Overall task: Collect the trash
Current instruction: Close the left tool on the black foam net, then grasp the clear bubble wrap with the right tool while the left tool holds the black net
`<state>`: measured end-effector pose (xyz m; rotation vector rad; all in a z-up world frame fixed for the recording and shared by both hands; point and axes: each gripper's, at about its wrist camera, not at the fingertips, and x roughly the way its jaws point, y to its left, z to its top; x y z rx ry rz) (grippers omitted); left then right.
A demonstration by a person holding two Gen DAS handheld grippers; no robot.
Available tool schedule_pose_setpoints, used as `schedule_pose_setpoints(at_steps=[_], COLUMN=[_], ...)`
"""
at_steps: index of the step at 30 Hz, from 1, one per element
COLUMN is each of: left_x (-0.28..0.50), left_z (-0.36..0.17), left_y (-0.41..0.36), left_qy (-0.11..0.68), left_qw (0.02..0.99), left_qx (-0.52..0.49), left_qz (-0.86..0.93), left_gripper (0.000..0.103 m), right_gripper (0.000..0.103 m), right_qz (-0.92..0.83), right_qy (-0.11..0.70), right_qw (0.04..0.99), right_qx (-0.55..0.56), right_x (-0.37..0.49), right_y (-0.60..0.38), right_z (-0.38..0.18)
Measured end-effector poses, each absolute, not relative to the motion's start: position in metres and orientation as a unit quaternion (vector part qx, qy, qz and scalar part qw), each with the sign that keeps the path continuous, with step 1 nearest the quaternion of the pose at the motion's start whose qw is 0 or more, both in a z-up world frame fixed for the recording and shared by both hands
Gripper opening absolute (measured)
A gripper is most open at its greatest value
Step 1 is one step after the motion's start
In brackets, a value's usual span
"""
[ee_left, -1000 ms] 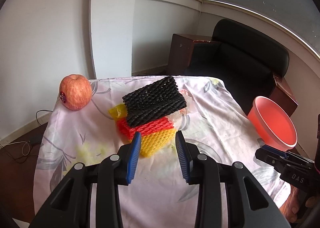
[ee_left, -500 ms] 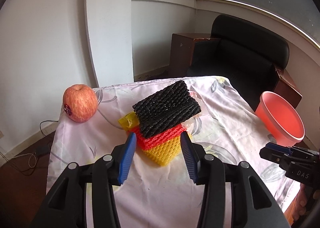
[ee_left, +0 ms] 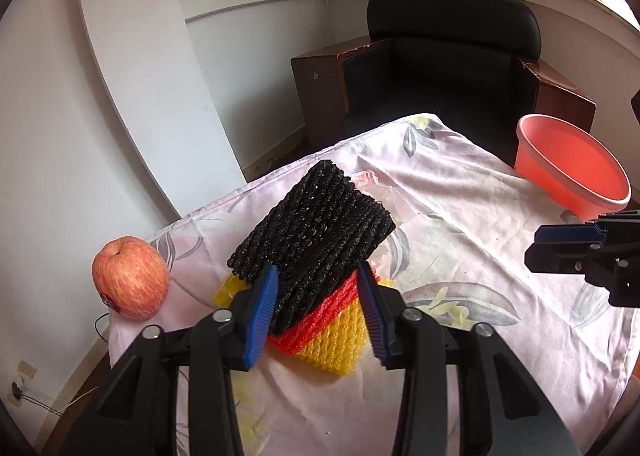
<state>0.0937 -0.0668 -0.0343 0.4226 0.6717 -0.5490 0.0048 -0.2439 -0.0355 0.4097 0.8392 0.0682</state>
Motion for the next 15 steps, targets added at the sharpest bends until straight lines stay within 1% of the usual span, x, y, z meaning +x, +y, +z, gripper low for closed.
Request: schedule_pose_setpoints(at_steps=[2, 3, 8, 13, 15], left_x=[0.096, 0.096, 0.086, 0.071, 0.065], left_z=[-0.037, -0.038, -0.027, -0.011, -0.009], left_y=[-0.065, -0.063, -0.044, -0.018, -0.008], left_qy=[0.328, 0.329, 0.321, 0.318, 0.321], left_qw=[0.884, 0.885, 0.895, 0.907, 0.910], left_qx=[0.197, 0.192, 0.145, 0.073, 0.049], left_qz=[-0.267, -0.268, -0.272, -0.266, -0.257], left_gripper=[0.011, 0.010, 0.008, 0.008, 0.008], right_gripper=[0.033, 0.033, 0.033, 0.033, 0.033], right_qz=[0.039, 0.042, 0.059, 0.072, 0.084], right_qy=[0.403, 0.403, 0.401, 0.393, 0.396], right_qw=[0.892, 0.892, 0.894, 0.900, 0.895], right_qx=[0.200, 0.201, 0.190, 0.176, 0.188], right_x=[0.015, 0.021, 0.051, 0.080, 0.088], right_y=[-0.244, -0.243, -0.234, -0.223, -0.220], right_z=[-0.035, -0.035, -0.032, -0.029, -0.028])
